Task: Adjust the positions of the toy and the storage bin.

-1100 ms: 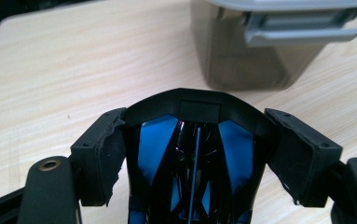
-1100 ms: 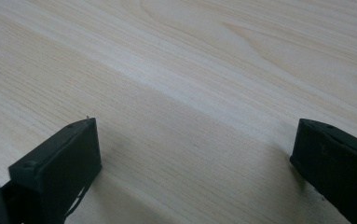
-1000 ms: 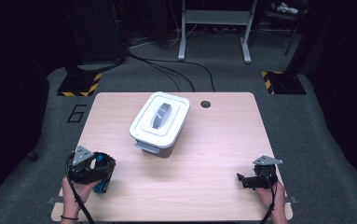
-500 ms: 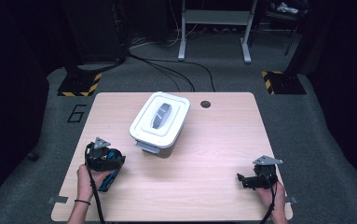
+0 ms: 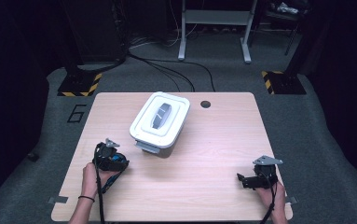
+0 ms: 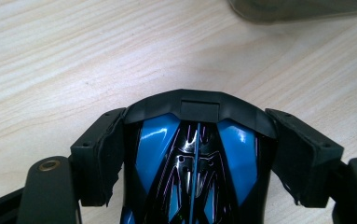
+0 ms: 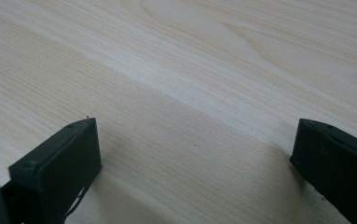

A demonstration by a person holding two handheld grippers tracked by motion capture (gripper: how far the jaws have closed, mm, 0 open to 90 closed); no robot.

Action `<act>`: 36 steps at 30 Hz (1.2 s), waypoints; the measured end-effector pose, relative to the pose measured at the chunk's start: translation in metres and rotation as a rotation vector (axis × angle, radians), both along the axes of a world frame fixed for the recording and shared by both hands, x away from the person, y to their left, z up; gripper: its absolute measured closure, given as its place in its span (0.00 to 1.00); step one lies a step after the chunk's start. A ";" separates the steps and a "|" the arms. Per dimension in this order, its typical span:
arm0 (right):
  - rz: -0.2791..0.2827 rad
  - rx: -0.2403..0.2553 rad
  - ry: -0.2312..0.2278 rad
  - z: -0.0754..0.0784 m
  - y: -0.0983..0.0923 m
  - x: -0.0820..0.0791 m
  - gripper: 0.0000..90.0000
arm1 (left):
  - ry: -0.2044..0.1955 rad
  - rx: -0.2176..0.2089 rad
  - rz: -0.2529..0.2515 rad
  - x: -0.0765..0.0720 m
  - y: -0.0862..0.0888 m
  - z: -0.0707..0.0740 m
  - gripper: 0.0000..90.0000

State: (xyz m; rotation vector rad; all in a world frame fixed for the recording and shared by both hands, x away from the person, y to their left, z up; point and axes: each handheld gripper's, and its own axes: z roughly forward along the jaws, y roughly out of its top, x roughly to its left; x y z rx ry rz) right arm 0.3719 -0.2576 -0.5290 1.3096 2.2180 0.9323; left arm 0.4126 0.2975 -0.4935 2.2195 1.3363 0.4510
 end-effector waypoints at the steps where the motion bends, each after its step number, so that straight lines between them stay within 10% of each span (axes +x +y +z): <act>1: 0.000 0.000 0.000 0.000 0.000 0.000 0.00 | 0.005 0.004 -0.003 0.000 0.000 -0.001 0.27; 10: 0.000 0.000 0.000 0.000 0.000 0.000 0.00 | 0.000 -0.036 -0.007 -0.001 0.003 -0.001 0.23; 20: 0.000 0.003 0.000 0.000 0.000 0.000 0.00 | -0.071 -0.124 0.042 -0.008 0.013 0.023 0.05; 36: 0.001 0.004 0.002 0.000 0.000 0.000 0.01 | -0.159 -0.149 0.011 -0.014 0.001 0.068 0.01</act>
